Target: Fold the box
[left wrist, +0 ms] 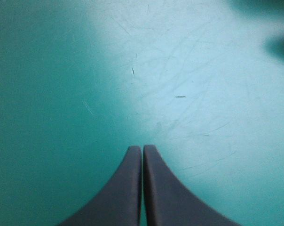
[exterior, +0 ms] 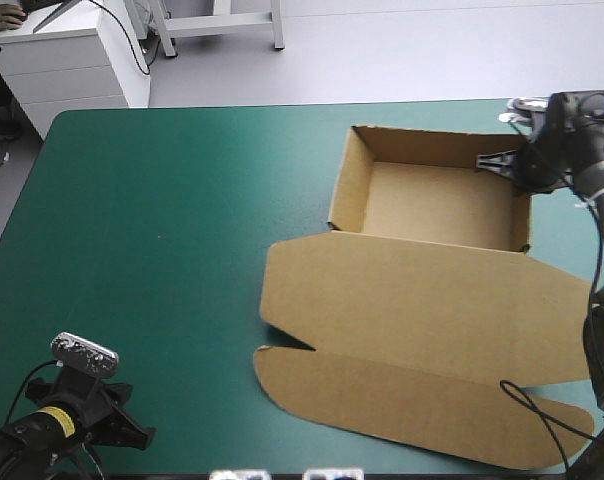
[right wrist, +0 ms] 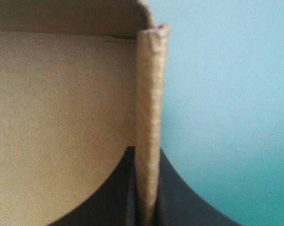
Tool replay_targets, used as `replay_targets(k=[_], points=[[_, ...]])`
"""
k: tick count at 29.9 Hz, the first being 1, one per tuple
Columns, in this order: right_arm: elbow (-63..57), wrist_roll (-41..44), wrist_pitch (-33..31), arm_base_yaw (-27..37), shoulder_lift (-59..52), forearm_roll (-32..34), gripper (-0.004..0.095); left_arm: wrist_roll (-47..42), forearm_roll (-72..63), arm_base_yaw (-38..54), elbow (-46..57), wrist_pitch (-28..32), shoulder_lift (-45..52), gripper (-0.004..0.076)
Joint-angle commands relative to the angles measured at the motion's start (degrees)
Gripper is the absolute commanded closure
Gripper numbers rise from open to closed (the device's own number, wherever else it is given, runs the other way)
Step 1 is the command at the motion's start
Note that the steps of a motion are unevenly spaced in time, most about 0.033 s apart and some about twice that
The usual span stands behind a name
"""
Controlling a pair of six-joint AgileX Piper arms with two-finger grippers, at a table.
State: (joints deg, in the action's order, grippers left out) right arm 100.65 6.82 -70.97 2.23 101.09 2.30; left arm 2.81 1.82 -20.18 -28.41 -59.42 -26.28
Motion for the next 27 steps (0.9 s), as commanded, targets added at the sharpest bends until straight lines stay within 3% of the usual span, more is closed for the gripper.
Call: replay_targets(k=[1, 11, 20, 23, 27], points=[[1.4, -2.7, -0.6, 8.9, -4.1, 0.4, 0.0927, -0.6, -0.1, -0.1, -1.5, 2.7, -0.3, 0.0731], [1.4, -4.6, -0.2, 27.5, -1.9, 0.1, 0.0925, -0.6, -0.1, -0.1, -1.5, 2.7, -0.3, 0.0731], [1.4, -4.2, -0.5, 30.9, 3.6, 3.7, 0.0913, -0.6, -0.1, -0.1, -1.5, 2.7, -0.3, 0.0731], [1.4, -4.0, -0.5, 30.9, 4.2, 4.5, 0.0792, -0.6, -0.1, -0.1, -1.5, 2.7, -0.3, 0.0731], [1.4, -3.5, -0.5, 30.9, 4.2, 4.3, 0.0535, -0.6, -0.1, -0.1, -1.5, 2.7, -0.3, 0.0731]])
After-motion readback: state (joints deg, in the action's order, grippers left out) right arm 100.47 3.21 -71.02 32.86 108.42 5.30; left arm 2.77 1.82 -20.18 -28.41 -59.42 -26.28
